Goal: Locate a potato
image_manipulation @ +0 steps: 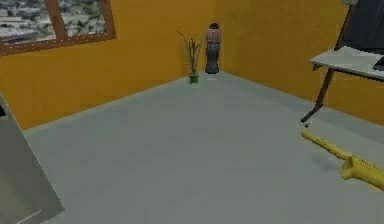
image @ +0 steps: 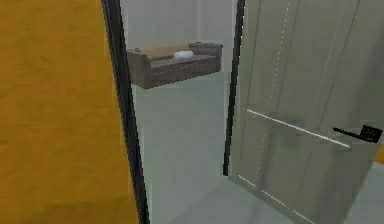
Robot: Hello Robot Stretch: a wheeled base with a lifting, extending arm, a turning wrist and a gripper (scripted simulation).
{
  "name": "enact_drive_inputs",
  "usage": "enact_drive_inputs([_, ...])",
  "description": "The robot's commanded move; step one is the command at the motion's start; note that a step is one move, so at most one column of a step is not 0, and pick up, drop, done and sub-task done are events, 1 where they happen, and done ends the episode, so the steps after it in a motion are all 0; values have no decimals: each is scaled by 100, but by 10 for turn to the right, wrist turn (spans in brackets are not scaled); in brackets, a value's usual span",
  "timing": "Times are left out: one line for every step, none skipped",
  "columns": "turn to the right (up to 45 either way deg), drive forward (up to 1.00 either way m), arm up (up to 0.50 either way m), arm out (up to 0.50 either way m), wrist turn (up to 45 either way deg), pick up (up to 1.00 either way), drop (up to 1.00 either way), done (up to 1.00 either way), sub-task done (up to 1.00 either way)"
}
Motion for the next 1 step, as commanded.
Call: enact_drive_inputs([-90,0,0,0,0,0,0,0,0])
